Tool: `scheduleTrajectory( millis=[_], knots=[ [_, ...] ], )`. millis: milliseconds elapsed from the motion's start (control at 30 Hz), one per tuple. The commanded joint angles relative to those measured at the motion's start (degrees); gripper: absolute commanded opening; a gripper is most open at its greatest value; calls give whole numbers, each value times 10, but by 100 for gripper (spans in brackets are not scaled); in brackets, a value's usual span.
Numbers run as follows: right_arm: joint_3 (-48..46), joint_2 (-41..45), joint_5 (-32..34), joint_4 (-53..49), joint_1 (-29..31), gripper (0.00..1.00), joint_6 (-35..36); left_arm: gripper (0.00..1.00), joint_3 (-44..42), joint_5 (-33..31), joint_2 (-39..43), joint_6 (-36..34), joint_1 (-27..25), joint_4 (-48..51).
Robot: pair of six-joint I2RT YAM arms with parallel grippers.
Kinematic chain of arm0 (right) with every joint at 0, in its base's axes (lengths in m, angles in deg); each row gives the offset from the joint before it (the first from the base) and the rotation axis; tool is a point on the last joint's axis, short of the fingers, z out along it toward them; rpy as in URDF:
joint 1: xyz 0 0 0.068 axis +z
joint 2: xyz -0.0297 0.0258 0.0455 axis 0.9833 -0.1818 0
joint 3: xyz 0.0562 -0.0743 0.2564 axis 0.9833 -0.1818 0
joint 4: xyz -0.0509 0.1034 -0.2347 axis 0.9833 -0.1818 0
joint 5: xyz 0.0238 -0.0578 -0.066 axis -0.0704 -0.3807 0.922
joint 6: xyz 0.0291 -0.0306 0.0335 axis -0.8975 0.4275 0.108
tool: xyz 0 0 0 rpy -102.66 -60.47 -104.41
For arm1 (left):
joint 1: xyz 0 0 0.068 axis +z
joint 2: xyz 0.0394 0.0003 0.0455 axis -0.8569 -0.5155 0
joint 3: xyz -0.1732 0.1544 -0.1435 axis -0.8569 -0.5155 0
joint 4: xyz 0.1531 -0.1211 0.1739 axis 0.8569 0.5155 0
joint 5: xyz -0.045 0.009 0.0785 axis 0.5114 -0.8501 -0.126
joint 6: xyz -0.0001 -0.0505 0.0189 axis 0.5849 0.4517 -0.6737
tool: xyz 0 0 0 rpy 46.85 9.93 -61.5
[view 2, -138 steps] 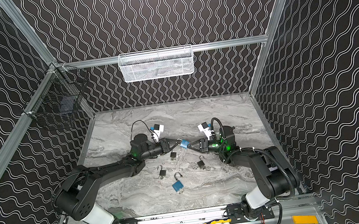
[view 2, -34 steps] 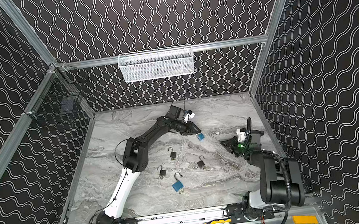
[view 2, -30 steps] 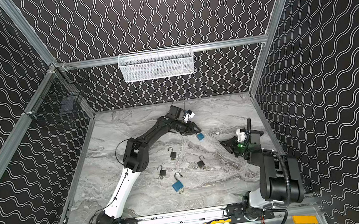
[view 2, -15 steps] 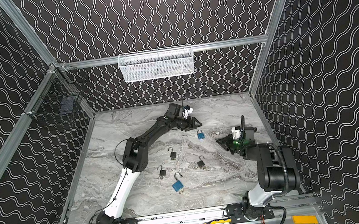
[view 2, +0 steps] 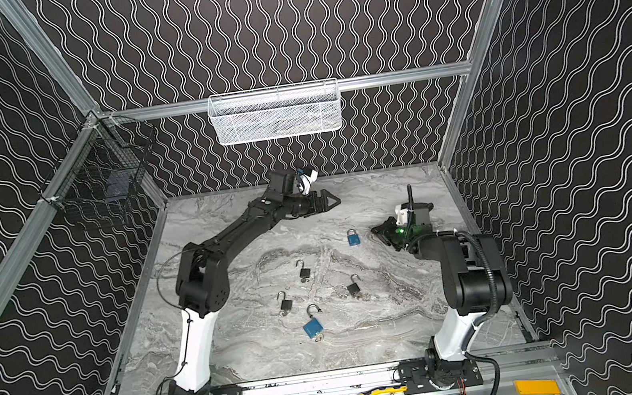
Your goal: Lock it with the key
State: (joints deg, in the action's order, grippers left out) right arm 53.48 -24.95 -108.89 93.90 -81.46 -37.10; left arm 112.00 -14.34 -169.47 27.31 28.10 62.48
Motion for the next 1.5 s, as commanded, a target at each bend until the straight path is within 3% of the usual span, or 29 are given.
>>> scheduleTrajectory(
  millis=[0,467,633,733,967,1233,1467],
  knots=[
    [27,-19,27,-24,9,0,8,98,-64,-30,58,-40,4,-28],
    [84,-70,104,-77,57,0,26,99,-427,-91,382,47,16,-41],
    [89,-72,121,-86,65,0,28,98,-595,-160,503,97,17,-75],
    [90,-72,125,-90,67,2,27,99,-655,-181,560,115,16,-88],
    [93,-101,118,-92,71,9,24,99,-686,-251,645,95,15,-52],
    [114,-102,143,-128,81,43,27,99,-676,-257,651,87,16,-34],
    [107,-80,168,-160,83,52,35,99,-686,-262,671,89,15,-43]
  ],
)
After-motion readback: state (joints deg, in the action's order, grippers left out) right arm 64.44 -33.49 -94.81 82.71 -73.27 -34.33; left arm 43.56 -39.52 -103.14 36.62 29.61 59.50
